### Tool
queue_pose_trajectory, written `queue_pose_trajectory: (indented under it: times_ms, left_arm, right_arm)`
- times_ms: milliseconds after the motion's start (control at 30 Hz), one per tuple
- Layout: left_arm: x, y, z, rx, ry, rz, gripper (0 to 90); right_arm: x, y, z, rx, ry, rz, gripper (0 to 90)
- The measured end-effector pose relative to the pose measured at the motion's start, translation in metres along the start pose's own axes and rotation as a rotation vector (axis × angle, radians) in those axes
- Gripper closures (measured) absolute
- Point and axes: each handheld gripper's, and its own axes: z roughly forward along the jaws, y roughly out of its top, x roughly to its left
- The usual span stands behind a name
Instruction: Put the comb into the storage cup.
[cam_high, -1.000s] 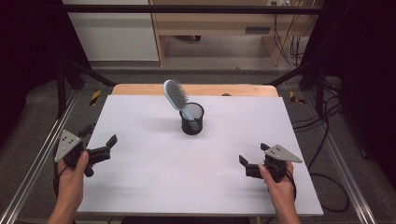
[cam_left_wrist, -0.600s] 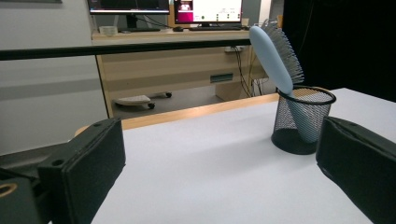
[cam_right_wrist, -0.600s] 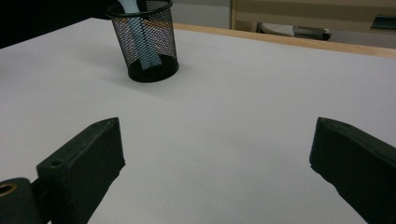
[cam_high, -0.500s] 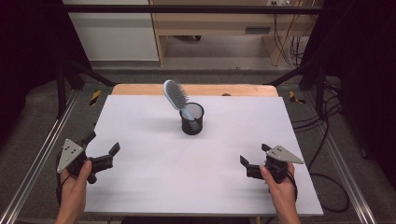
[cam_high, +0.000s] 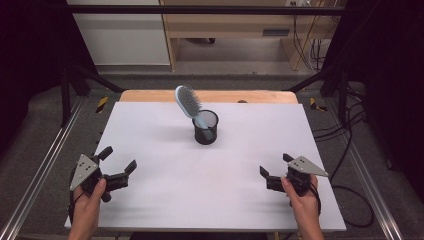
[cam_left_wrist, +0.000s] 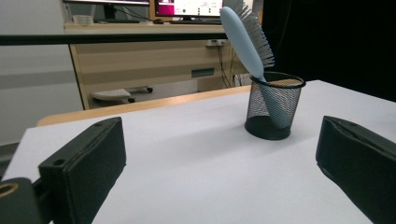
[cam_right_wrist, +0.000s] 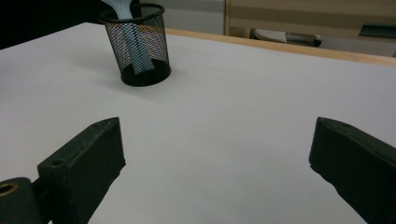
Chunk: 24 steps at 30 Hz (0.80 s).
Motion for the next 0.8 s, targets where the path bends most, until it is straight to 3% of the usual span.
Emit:
queue_pose_trajectory:
  times_ms: [133, 233, 367, 467, 633, 800]
  left_arm:
    - [0.001, -0.005, -0.007, 0.0, -0.01, -0.032, 1.8]
    - [0.007, -0.006, -0.011, 0.004, 0.031, -0.01, 1.8]
    - [0.018, -0.006, -0.019, -0.022, 0.085, -0.045, 2.0]
    - [0.023, -0.006, -0.024, -0.038, 0.094, -0.07, 2.0]
    - [0.018, -0.007, -0.021, -0.024, 0.07, -0.054, 2.0]
    - [0.01, -0.008, -0.015, 0.004, 0.062, -0.012, 1.9]
  right_arm:
    - [-0.002, 0.0, -0.003, -0.01, -0.011, -0.018, 3.6]
    - [-0.003, 0.0, -0.005, -0.027, -0.019, -0.027, 3.8]
    - [-0.003, -0.002, -0.009, -0.053, -0.042, -0.06, 4.3]
    - [-0.004, -0.002, -0.011, -0.062, -0.04, -0.058, 4.5]
    - [-0.007, -0.002, -0.012, -0.066, -0.037, -0.053, 4.7]
    - [-0.006, -0.002, -0.01, -0.059, -0.038, -0.05, 4.4]
